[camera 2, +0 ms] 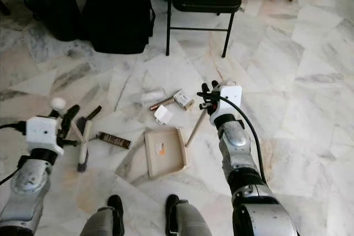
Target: Sweep floor
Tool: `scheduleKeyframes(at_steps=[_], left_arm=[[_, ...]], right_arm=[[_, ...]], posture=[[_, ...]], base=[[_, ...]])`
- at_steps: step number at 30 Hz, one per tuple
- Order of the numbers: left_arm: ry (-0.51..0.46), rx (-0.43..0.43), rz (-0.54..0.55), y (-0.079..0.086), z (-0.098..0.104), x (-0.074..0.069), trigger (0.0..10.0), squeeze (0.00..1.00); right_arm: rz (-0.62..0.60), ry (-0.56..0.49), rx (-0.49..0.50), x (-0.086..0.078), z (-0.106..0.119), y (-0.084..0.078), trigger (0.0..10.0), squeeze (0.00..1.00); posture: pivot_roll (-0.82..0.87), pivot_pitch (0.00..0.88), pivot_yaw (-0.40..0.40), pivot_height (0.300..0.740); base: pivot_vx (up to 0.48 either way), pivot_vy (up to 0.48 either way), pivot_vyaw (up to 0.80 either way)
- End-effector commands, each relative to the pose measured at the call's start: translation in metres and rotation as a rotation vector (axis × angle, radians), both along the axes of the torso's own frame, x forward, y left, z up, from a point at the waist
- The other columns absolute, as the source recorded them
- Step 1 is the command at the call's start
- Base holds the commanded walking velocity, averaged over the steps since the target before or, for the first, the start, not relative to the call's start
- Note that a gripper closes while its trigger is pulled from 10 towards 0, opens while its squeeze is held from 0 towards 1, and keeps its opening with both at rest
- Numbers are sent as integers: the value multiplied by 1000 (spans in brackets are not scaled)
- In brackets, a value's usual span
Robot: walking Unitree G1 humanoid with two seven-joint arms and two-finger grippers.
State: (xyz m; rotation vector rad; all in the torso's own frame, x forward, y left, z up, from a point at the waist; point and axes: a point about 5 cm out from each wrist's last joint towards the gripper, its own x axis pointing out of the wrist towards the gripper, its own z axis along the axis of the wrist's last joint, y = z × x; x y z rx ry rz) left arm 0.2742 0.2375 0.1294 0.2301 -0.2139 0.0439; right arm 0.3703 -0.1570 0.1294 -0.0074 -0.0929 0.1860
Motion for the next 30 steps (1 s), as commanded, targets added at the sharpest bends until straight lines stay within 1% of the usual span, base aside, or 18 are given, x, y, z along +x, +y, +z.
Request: scheduleKeyframes(at_steps=[1,4,5,8,10,12,14,17,18,19,21,25,27,30], left_arm=[[41,-37,-32,-1,-5,-6,10000,0],[56,-49,-82,-3,1,-9,10000,0],[65,-50,-120,-5,5,-9,10000,0],[73,-59,-145,-6,10,-9,10000,0],[76,-63,-175,-9,16,-8,10000,0],[78,-64,-184,-10,19,-7,10000,0],[82,-81,-211,-14,24,-5,10000,0],[98,-96,-237,-17,26,-4,10000,0],[106,-122,-256,-20,28,-4,10000,0],[122,-174,-273,-22,29,-4,10000,0],[122,-174,-273,-22,29,-4,10000,0],[145,-275,-310,-26,32,-5,10000,0],[148,-290,-318,-27,33,-6,10000,0],[140,-351,-326,-29,37,-6,10000,0]], right_arm=[[-11,115,5,-8,-25,-1,10000,0],[-11,113,8,-5,-22,1,10000,0],[-13,107,13,-3,-20,2,10000,0],[-17,104,19,-2,-18,3,10000,0],[-19,101,22,0,-16,4,10000,0],[-19,103,22,0,-16,5,10000,0],[-21,101,26,1,-14,5,10000,0],[-24,100,28,2,-14,6,10000,0],[-25,99,29,2,-14,6,10000,0],[-29,97,31,2,-13,5,10000,0],[-29,97,31,2,-13,5,10000,0],[-37,94,38,3,-12,5,10000,0],[-38,94,38,3,-12,5,10000,0],[-39,95,40,4,-12,6,10000,0]], posture=[[14,348,-88,740],[26,330,-83,740],[34,317,-78,740],[42,305,-75,740],[51,293,-72,740],[53,291,-71,740],[60,278,-66,740],[65,266,-60,740],[68,263,-58,740],[72,259,-55,740],[72,259,-55,740],[82,246,-50,740],[82,246,-50,740],[93,243,-48,740]], base=[[0,0,0],[0,0,0],[0,0,0],[0,0,0],[0,0,0],[0,0,0],[0,0,0],[0,0,0],[0,0,0],[0,0,0],[0,0,0],[0,0,0],[0,0,0],[0,0,0]])
